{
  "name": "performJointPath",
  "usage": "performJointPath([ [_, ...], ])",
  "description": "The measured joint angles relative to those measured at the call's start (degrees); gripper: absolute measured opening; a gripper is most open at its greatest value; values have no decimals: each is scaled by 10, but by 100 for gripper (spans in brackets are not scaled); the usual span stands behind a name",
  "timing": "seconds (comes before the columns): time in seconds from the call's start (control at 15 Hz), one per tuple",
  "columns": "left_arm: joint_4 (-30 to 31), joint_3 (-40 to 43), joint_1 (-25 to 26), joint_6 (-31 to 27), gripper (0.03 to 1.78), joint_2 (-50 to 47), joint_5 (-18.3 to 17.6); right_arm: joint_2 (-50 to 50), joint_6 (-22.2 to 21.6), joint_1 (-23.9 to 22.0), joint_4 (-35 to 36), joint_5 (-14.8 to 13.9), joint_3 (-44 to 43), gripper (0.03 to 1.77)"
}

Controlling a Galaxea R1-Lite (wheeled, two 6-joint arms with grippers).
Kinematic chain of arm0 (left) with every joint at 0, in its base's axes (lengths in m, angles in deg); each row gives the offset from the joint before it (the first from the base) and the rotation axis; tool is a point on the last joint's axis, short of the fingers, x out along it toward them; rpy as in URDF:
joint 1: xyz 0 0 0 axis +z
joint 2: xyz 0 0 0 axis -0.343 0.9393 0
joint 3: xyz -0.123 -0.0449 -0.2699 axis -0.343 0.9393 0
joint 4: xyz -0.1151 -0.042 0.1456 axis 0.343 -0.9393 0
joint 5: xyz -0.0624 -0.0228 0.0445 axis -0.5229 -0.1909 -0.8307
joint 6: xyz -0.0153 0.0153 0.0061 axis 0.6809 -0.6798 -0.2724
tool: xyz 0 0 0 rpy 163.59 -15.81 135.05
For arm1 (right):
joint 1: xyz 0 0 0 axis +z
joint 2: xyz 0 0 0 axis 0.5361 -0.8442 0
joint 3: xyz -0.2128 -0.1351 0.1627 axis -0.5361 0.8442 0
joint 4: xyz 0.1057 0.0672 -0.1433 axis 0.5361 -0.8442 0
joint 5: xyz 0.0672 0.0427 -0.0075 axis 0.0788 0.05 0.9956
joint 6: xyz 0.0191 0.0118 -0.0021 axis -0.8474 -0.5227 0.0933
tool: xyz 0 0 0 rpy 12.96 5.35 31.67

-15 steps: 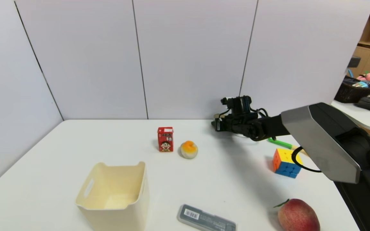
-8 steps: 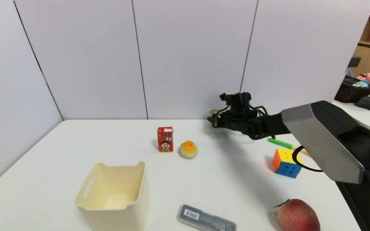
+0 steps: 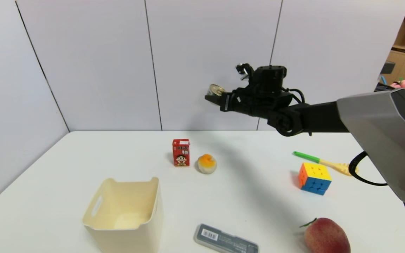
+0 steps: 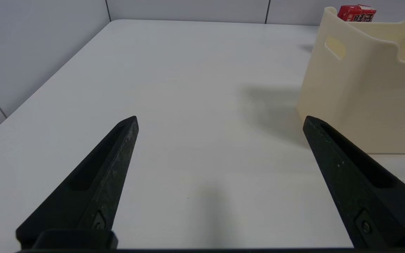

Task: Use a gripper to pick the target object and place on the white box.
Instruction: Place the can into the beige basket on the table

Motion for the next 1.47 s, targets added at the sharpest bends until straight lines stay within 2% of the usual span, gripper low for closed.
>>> performJointPath([
  [0.27,0,0,0,0,169,0,0,39,0,40,60,165,19,98],
  [0.33,0,0,0,0,169,0,0,45,0,55,82,199,22,98],
  [0.4,0,0,0,0,169,0,0,50,0,71,98,222,24,98],
  [0.6,0,0,0,0,169,0,0,57,5,126,126,235,23,98],
  [0.93,0,0,0,0,169,0,0,64,68,182,100,230,65,98],
  [1.07,0,0,0,0,169,0,0,75,133,192,36,226,103,98],
  [1.27,0,0,0,0,169,0,0,91,256,195,-114,219,129,98],
  [1.33,0,0,0,0,169,0,0,95,281,196,-148,219,131,98],
  [1.47,0,0,0,0,169,0,0,99,292,203,-167,223,133,98],
])
